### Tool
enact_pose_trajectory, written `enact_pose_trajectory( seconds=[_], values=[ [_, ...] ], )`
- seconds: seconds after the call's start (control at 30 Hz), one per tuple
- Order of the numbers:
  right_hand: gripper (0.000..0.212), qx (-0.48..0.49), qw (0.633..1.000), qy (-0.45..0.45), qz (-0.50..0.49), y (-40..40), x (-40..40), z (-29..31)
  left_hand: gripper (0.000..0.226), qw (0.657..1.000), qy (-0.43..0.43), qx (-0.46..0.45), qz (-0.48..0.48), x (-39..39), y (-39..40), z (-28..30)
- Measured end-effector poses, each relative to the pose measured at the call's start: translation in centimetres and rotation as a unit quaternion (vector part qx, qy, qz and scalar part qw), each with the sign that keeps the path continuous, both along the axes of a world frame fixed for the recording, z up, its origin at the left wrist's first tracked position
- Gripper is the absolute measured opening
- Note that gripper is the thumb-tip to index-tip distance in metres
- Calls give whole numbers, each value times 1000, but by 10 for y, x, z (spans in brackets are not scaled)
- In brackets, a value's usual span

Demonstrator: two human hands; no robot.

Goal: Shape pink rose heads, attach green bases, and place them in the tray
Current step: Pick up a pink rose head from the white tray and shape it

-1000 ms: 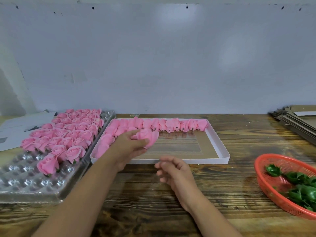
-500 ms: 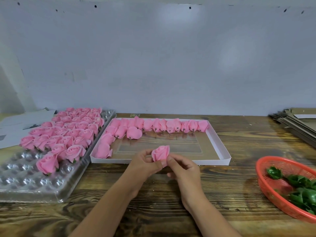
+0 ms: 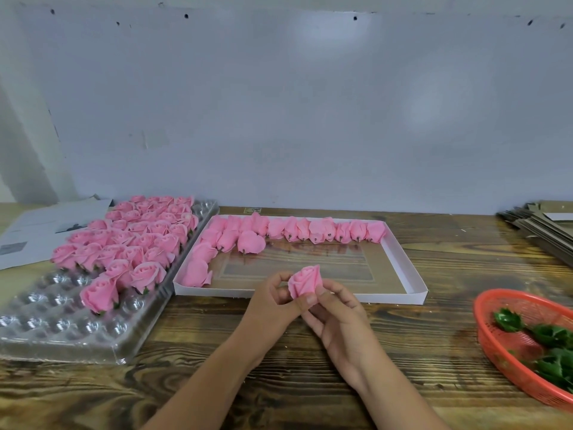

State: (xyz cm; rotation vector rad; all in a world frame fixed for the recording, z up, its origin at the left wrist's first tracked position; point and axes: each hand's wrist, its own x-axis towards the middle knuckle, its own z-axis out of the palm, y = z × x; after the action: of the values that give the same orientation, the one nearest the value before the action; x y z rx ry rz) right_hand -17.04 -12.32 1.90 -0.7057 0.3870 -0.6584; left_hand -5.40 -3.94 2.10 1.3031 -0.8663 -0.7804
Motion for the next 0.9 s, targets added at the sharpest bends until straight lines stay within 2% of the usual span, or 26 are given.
enact_pose_trajectory(
  seconds=[0.1, 0.23, 0.4, 0.47, 0.53, 0.63, 0.8, 0.9],
  values=[
    [29, 41, 998, -32, 44, -1, -1, 1, 34, 1000, -12, -15, 11, -1, -1, -3],
    [38, 61, 995, -66, 46, -3, -1, 1, 32, 997, -57, -12, 48, 0, -2, -4],
    [40, 96, 987, -91, 88, -5, -3, 2, 59, 996, -87, 8, 33, 3, 0, -2],
    [51, 105, 982, -95, 122, -4, -4, 5, 60, 996, -85, 10, -5, 2, 1, -1],
    [67, 89, 982, -87, 139, -3, -5, 6, 52, 995, -84, 16, -47, 0, 4, 3],
    [81, 73, 981, -81, 162, -3, -4, 4, 50, 995, -65, 19, -68, -2, 7, 7],
    [56, 24, 969, -72, 235, -1, -5, 4, 37, 992, -61, 6, -110, -4, 12, 13],
    [57, 12, 966, -49, 252, 0, -5, 5, 76, 993, -55, 33, -98, -4, 12, 13]
  ],
)
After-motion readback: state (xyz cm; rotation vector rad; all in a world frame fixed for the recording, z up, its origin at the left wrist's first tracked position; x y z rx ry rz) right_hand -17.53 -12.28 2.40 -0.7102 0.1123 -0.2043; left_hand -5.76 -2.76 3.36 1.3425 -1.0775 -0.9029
